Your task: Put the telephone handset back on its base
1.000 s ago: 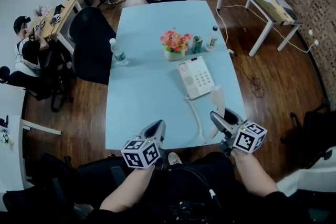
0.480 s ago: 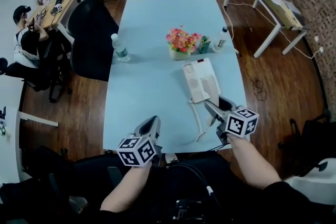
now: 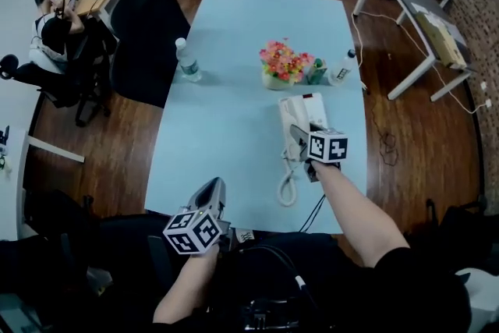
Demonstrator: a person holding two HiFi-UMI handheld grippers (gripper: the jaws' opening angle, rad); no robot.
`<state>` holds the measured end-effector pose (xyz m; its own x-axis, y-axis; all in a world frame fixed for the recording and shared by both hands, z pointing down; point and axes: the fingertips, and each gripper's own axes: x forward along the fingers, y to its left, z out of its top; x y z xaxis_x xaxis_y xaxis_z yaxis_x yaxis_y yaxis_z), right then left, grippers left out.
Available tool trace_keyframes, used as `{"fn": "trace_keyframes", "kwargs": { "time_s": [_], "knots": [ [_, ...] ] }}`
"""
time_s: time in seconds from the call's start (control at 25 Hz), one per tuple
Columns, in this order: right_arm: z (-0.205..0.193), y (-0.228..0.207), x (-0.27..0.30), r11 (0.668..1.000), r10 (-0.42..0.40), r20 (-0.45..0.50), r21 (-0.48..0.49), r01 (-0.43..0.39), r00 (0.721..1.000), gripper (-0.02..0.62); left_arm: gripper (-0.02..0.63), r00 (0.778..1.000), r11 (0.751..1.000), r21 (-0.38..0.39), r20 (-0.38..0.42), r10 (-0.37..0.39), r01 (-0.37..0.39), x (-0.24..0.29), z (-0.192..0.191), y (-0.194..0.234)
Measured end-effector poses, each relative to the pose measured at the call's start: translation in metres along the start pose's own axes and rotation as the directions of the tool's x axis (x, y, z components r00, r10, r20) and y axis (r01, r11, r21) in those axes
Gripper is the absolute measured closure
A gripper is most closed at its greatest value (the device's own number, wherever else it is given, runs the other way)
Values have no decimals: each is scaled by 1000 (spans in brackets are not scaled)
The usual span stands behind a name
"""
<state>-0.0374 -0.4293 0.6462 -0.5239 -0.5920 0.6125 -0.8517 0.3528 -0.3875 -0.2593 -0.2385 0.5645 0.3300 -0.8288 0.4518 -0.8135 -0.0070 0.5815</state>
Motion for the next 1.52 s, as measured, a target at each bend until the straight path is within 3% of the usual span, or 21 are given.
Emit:
{"fn": "trace_keyframes", "kwargs": {
  "time_s": [0.4,0.6,0.8,1.12,1.28,1.52],
  "knots": [
    [-7,-11,41,978,-174,-60,-128,165,983,365,606,998,998,-18,-10,58,-59,-10,-9,14],
    [-16,-19,47,971,-216,-93,-122,204,972,365,606,998,998,-22,3,66,-66,-16,-4,18],
    [-12,-19,49,969,-229,-80,-117,219,970,364,606,997,997,-28,2,79,-78,-20,-4,26],
    [-19,-20,50,945,-278,-100,-204,254,955,342,606,998,997,-26,8,70,-70,-21,0,26],
    [-12,-11,45,953,-246,-80,-201,227,966,302,606,998,998,-23,11,61,-61,-21,3,25],
    [-1,-8,20,961,-221,-19,-174,215,975,302,606,999,999,-10,14,34,-34,-21,3,18]
  ]
}}
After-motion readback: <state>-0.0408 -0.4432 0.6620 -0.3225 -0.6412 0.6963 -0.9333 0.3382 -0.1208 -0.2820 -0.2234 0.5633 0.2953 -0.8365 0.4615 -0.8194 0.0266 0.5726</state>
